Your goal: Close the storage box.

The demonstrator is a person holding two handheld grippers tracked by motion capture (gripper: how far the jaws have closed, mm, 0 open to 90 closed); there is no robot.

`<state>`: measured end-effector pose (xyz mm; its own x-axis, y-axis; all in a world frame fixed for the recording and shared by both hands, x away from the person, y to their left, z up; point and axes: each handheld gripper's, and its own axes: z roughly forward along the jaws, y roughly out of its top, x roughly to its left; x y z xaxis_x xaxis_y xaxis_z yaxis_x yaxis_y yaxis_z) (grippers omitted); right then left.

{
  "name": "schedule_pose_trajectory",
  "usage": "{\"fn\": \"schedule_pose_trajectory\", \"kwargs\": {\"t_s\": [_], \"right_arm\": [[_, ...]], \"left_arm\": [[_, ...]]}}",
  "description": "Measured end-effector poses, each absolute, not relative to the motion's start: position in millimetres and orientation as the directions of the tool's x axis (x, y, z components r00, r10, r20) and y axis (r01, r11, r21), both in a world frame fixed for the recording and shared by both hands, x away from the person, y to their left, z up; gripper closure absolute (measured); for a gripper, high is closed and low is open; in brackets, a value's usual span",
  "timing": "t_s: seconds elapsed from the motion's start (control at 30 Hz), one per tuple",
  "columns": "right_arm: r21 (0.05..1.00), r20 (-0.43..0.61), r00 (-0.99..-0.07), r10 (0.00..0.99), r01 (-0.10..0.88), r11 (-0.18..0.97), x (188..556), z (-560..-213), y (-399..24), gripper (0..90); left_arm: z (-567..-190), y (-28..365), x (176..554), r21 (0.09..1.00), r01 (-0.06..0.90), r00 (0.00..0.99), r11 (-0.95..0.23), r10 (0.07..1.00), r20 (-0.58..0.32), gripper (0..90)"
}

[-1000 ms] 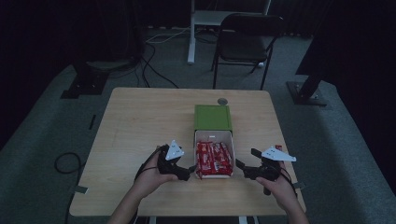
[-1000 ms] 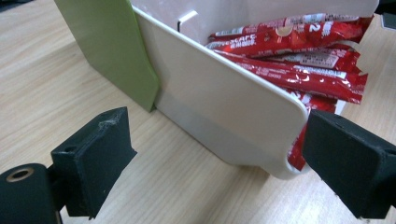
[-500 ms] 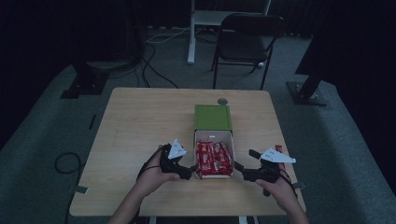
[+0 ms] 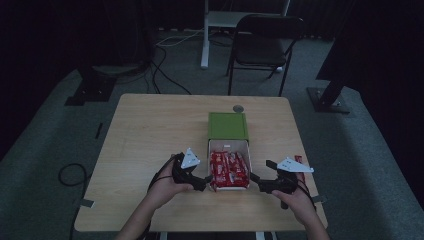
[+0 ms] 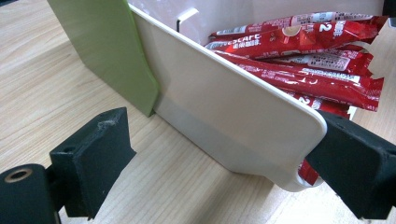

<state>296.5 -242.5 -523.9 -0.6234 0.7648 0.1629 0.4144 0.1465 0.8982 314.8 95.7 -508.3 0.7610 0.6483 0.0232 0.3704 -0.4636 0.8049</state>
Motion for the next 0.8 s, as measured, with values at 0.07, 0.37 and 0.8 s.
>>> {"fn": "schedule_pose_trajectory", "kwargs": {"t_s": [0.07,0.37,0.8], "right_arm": [[0.898,0.172,-0.620,0.766,0.419,0.138,298,-524,-243,11.7],[0.895,0.174,-0.616,0.768,0.424,0.137,303,-524,-242,11.7],[0.895,0.177,-0.604,0.777,0.428,0.129,311,-524,-240,11.7]], "left_arm": [[-509,96,316,0.807,0.373,0.759,-0.459,0.651,0.019,9.0],[-508,95,322,0.802,0.379,0.753,-0.461,0.657,0.021,9.0],[-508,96,333,0.799,0.395,0.743,-0.452,0.670,0.011,9.0]]}}
